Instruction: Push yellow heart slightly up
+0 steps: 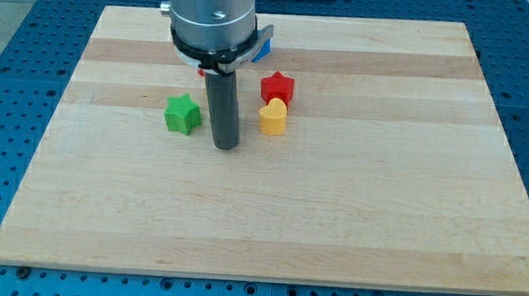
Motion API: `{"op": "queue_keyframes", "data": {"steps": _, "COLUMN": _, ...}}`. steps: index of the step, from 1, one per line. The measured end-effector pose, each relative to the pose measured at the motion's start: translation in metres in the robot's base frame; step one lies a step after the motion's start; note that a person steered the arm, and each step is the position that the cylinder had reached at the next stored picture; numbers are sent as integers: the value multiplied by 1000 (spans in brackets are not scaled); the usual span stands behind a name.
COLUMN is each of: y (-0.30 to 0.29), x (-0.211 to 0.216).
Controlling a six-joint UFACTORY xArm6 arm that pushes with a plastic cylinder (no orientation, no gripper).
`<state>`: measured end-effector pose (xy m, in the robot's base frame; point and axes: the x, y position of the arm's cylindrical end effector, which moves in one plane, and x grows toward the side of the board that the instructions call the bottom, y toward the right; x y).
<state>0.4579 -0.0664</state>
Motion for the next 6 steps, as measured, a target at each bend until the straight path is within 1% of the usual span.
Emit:
{"op": "queue_keyframes", "data": {"steps": 3, "y": 1, "x": -1}}
{"op": "queue_keyframes", "data": {"steps": 4, "y": 29, "x": 2}}
{"op": "queue_keyframes", "data": {"steps": 5, "y": 72, "x": -8}}
{"op": "queue_keyframes", "data": {"steps": 6, "y": 96, "x": -62}}
